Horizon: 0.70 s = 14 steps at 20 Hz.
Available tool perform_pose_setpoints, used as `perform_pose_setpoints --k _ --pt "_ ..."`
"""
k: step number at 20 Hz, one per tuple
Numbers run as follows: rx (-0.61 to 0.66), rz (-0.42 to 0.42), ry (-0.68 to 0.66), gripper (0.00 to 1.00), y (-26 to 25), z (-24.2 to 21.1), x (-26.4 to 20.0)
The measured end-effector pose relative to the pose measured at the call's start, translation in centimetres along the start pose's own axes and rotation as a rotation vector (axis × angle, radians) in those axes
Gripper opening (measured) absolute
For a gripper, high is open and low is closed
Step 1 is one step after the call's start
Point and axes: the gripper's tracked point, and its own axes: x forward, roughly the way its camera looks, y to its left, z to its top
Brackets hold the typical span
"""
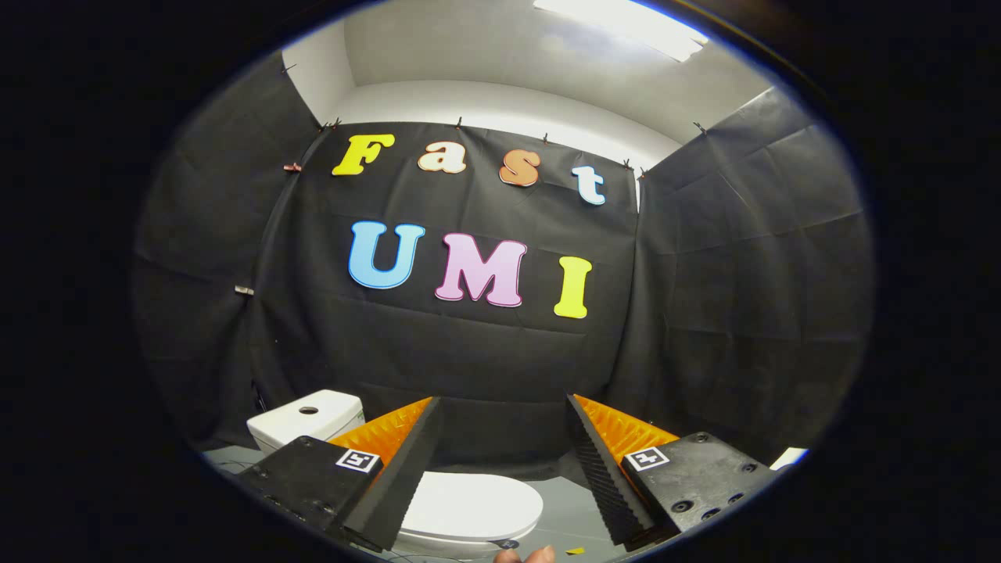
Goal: Open the toilet lid.
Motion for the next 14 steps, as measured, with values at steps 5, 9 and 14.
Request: perform_pose_setpoints --k 5,9,14 --pt "0.062 0.021 -0.016 0.98 0.5 0.3 0.2" --pt "0.068 0.008 -0.021 0.98 -0.3 -0.3 0.6" --pt "0.043 0.008 -0.039 0.98 -1.7 -2.6 2.0"
